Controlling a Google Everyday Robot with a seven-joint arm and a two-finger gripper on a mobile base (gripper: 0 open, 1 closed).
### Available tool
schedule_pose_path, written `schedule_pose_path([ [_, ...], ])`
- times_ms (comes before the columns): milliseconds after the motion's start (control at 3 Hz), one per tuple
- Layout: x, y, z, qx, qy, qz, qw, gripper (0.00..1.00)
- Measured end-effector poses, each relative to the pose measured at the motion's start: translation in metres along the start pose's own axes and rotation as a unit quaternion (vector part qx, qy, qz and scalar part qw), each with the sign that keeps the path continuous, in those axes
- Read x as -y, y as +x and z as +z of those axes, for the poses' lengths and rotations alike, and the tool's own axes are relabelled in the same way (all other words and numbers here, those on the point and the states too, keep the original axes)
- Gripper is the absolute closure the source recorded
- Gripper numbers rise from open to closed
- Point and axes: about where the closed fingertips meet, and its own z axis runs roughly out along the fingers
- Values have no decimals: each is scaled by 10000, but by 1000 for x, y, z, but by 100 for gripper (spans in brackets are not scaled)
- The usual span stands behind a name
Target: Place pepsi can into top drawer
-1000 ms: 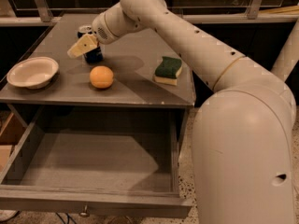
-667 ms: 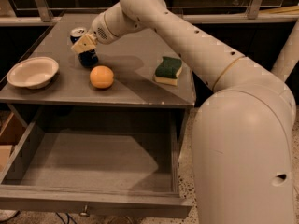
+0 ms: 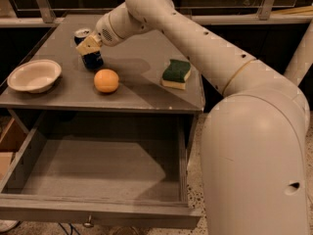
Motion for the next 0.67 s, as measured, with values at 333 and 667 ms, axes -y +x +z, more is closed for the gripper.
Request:
schedule_pose_path([
  [333,0,0,0,0,0,0,10000,100],
  [667,0,-1,0,15,-25,25,10000,100],
])
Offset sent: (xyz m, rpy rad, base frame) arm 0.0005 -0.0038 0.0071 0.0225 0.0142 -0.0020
